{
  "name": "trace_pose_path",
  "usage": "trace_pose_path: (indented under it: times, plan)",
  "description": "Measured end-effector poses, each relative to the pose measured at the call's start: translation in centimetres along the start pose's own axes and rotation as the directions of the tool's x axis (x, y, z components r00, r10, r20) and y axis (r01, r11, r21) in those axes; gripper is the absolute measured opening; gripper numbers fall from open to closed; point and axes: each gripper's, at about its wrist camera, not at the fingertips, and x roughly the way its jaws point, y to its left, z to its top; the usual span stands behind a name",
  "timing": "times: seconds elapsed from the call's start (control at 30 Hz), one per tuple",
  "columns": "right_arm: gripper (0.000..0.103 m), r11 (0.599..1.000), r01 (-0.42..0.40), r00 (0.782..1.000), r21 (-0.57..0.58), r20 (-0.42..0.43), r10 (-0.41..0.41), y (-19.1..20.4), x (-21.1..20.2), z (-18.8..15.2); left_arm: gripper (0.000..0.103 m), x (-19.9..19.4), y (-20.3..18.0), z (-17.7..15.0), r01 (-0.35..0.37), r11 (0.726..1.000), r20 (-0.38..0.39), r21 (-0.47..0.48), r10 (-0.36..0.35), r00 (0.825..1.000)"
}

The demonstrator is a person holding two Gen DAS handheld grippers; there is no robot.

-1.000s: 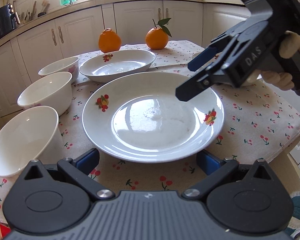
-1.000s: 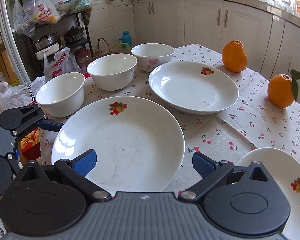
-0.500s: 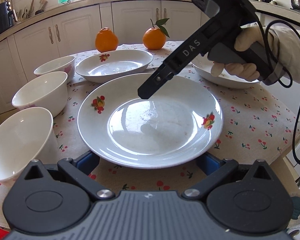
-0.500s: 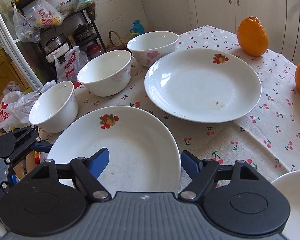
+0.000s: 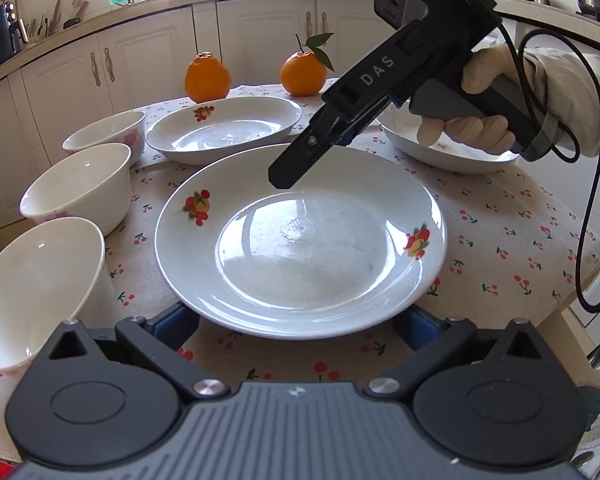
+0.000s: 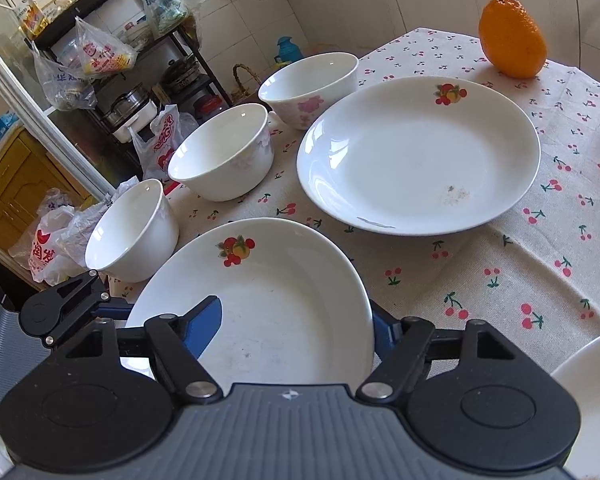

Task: Organize plates and bowls
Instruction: 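Lift the large white plate with the right gripper toward the stained plate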

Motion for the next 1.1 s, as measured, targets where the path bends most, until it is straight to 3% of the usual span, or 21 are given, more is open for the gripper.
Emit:
trace_pose_path:
  times: [0.67, 1.1]
  plan:
    - [0.081, 0.999, 0.053, 0.998, 0.011, 0.042, -0.053, 0.7, -3.4, -0.6, 0.102, -1.2, 0.1, 2.4, 0.076, 0.995, -0.016, 0.071, -0.075, 0.997]
    - [0.081, 0.986, 0.148, 0.98, 0.077, 0.12, -0.157, -1.0, -8.3, -2.4, 0.102, -0.1, -1.8, 5.7, 0.173, 0.972, -0.002, 0.162, -0.175, 0.985]
